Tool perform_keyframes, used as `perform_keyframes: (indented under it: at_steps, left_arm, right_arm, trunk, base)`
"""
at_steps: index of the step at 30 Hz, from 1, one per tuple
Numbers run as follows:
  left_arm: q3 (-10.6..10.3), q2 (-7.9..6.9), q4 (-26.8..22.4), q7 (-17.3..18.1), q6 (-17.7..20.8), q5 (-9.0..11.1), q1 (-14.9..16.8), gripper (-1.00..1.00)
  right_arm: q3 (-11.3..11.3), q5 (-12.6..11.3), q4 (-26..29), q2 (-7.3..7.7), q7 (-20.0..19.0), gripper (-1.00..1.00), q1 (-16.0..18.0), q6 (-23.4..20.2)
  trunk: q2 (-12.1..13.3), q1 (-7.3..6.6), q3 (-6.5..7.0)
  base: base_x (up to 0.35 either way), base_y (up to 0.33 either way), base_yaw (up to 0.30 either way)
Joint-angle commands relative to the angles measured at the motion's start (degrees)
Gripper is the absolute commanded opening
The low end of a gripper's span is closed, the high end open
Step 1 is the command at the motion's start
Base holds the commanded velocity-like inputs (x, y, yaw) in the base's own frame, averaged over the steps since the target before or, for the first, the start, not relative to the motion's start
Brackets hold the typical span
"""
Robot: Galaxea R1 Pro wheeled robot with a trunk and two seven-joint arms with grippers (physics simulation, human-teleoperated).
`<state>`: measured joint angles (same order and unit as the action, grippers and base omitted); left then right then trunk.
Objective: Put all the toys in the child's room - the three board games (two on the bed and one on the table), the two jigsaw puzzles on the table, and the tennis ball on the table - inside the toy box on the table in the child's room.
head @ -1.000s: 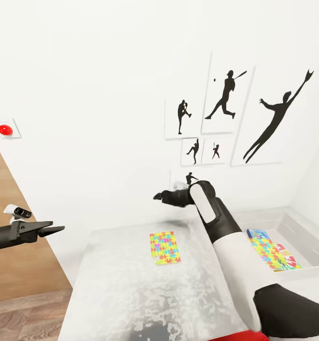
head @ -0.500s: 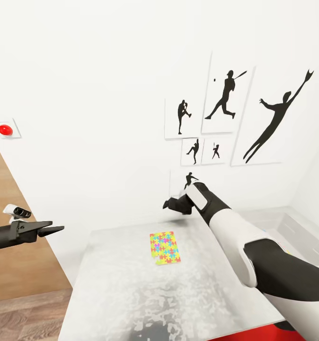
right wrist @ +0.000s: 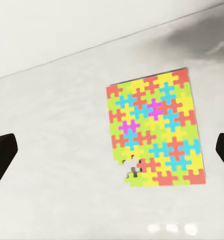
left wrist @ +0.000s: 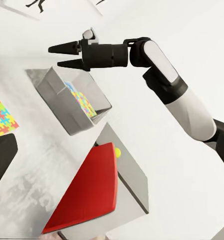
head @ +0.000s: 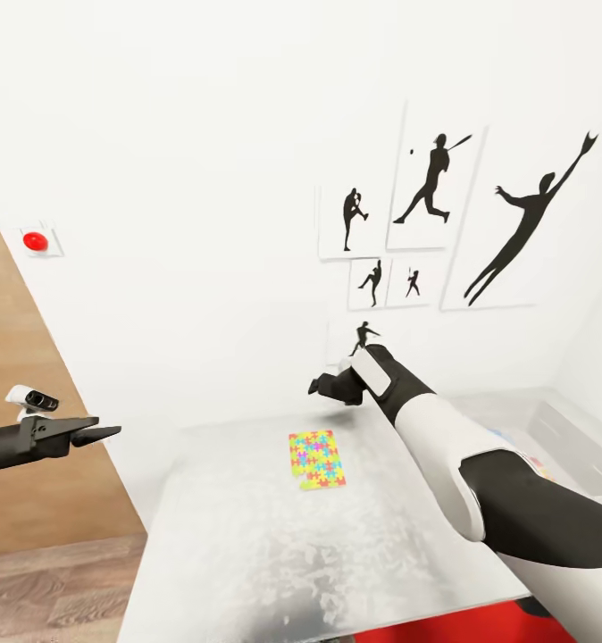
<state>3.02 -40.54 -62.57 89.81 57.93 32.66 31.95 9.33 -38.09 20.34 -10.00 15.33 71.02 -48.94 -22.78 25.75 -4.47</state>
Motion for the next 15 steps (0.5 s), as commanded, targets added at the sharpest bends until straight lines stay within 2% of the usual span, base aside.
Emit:
perform_keyframes:
  at_steps: [1,5,10,15]
  left_arm:
    - [0.0,-0.03,0.0,0.2,0.6,0.0,0.0,1.0]
    - [0.0,-0.03,0.0,0.2,0.6,0.0,0.0,1.0]
    - [0.0,0.02,0.0,0.2,0.6,0.0,0.0,1.0]
    - [0.0,0.02,0.0,0.2,0.6,0.0,0.0,1.0]
  right_arm:
    - [0.2,-0.4,0.1,0.0,0.4,1.0,0.0,-0.1]
    - [0.0,-0.4,0.1,0.0,0.4,1.0,0.0,-0.1]
    - [0.2,-0.4,0.1,0.0,0.4,1.0,0.0,0.0]
    - [0.4,-0.4,0.1,0.0,0.4,1.0,0.0,0.0]
  trunk:
    - [-0.1,0.04,-0.14]
    - [-0.1,0.04,-0.14]
    - [-0.1,0.04,-0.14]
    - [-0.1,0.04,-0.14]
  base:
    - [-0.045,0.0,0.228]
    - [-0.039,0.0,0.12]
    - [-0.007,0.0,0.023]
    - [0.109,0.0,0.003]
